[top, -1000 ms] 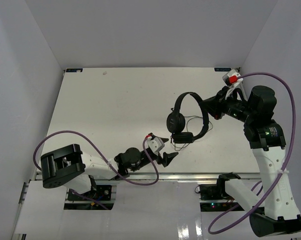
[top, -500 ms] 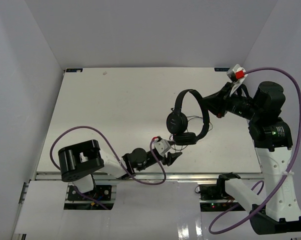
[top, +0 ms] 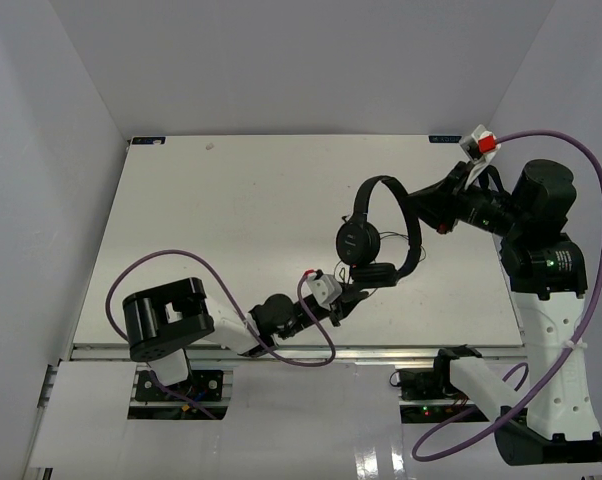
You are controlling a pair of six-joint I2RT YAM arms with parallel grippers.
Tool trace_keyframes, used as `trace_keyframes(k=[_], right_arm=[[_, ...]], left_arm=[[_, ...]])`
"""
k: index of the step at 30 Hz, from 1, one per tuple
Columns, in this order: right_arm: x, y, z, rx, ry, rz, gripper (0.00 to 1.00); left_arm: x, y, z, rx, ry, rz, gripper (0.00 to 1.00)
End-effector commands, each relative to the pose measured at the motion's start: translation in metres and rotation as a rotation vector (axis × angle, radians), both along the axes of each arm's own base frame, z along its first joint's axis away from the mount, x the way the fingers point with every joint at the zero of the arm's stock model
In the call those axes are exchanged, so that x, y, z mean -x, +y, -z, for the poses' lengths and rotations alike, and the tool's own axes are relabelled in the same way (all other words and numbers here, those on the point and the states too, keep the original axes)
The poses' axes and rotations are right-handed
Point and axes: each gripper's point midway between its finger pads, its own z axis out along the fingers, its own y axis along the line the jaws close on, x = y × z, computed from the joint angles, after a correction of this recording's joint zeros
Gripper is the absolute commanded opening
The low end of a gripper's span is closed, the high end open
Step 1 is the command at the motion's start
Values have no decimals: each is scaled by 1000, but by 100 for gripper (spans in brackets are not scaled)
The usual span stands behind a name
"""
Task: Wrap the headphones
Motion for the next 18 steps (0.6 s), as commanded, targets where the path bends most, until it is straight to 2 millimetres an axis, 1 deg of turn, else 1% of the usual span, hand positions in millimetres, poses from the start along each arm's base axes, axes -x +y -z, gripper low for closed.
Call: trace_keyframes(k=[1,3,5,6,9,12,15,16,17,18], right_arm=[[9,1,-34,-52,-41,-29,8],[10,1,-39,-67,-44,-38,8],[14,3,-38,-81,-33,-73,8],[18,5,-36,-90,-26,-96,8],[27,11,-25,-99,-6,-170,8],[37,13,-15,-74,-33,-228,8],[41,12,-2,-22,-82,-256,8],[43,12,2,-19,-72,-257,8],[43,11,6,4,-100,-264,8],[45,10,11,30,-124,-272,8]], left_arm=[[9,13,-23,137,-4,13,23],[9,21,-24,160,10,8,12],[8,31,-26,176,23,13,3],[8,33,-25,175,41,23,1],[7,39,-24,135,80,63,0],[9,44,-19,71,131,125,0],[3,57,-14,6,207,148,0],[0,62,-14,-10,221,147,0],[-2,67,-15,-24,236,144,0],[-9,75,-11,-61,271,124,0]])
